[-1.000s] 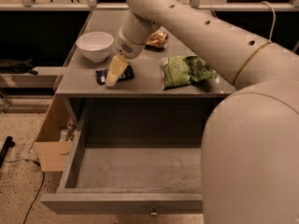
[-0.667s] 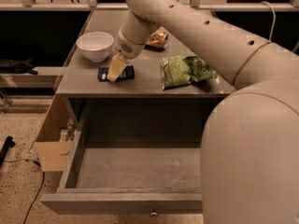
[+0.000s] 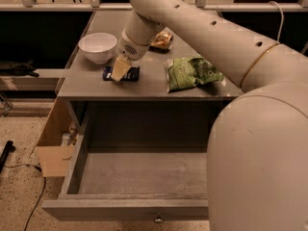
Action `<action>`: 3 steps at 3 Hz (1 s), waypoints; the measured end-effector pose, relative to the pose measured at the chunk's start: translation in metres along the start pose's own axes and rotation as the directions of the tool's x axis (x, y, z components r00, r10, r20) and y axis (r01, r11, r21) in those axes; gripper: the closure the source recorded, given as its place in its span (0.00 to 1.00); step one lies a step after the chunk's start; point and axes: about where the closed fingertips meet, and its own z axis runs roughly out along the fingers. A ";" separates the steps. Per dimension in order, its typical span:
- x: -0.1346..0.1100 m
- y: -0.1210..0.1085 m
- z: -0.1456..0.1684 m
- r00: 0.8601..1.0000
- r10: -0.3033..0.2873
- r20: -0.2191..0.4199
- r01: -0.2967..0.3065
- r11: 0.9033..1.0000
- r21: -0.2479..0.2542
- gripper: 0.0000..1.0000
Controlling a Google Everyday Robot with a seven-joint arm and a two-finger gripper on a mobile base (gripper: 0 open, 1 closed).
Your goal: Place rxbar blueberry into top drawer
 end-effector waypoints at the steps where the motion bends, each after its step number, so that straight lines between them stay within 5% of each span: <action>1: 0.000 0.000 0.000 1.000 0.000 0.000 0.000 1.000 0.000 1.00; 3: 0.002 0.002 0.002 1.000 -0.003 -0.018 0.003 1.000 -0.014 1.00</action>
Offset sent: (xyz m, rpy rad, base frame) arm 0.0000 0.0000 0.0000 0.0000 0.0000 0.0000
